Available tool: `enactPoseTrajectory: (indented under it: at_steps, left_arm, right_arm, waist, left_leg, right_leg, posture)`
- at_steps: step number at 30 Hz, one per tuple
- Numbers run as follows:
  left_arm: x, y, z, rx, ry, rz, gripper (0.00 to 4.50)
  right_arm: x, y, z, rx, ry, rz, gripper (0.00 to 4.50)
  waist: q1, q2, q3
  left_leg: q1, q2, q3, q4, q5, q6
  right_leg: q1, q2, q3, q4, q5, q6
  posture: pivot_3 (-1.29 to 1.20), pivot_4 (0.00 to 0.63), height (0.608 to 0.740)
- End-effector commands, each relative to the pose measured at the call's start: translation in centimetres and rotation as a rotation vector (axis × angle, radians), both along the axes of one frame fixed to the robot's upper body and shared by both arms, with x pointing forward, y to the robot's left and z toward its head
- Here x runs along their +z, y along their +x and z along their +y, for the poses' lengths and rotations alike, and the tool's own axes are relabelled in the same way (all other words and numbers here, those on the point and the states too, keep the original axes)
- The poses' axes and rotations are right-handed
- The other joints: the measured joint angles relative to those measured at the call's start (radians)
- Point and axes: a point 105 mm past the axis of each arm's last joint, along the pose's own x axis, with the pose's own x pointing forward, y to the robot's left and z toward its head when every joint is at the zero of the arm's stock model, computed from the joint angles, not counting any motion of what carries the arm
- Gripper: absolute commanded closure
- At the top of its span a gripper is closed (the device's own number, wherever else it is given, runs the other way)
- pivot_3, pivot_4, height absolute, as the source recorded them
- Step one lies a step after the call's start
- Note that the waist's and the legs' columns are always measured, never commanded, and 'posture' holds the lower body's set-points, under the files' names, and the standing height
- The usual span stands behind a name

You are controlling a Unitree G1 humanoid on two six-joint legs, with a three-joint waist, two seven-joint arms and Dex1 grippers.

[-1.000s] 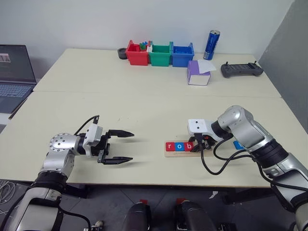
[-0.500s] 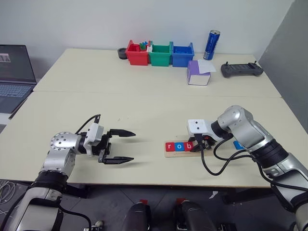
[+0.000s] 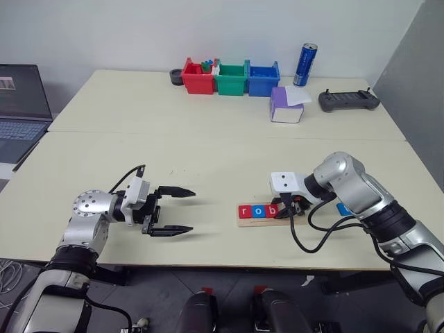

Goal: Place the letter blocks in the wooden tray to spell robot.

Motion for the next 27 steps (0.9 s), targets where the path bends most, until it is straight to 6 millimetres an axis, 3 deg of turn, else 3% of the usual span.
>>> enactPoseTrajectory:
  at_steps: [1,11,27]
  left_arm:
    - [1.2,0.2,-0.2,-0.017,-0.009,-0.038,0.0]
    - [1.4,0.2,-0.5,-0.029,-0.008,-0.04,0.0]
    - [1.3,0.1,-0.3,-0.024,-0.007,-0.036,0.0]
  right_arm:
    - [1.7,0.1,0.1,0.023,0.029,-0.041,3.04]
    - [2.5,-0.1,0.2,0.036,0.063,-0.038,3.04]
    - [1.1,0.6,-0.3,0.008,0.035,-0.033,3.04]
  waist:
    - [0.0,0.0,0.0]
    - [0.001,0.0,0.0]
    - [0.001,0.0,0.0]
  left_leg:
    - [0.0,0.0,0.0,0.0,0.0,0.0]
    - [0.0,0.0,0.0,0.0,0.0,0.0]
    - [0.0,0.0,0.0,0.0,0.0,0.0]
  right_leg:
    - [0.0,0.0,0.0,0.0,0.0,0.0]
    - [0.0,0.0,0.0,0.0,0.0,0.0]
    - [0.0,0.0,0.0,0.0,0.0,0.0]
  posture:
    - [0.0,0.15,0.74]
    - [0.0,0.15,0.74]
    - [0.0,0.15,0.74]
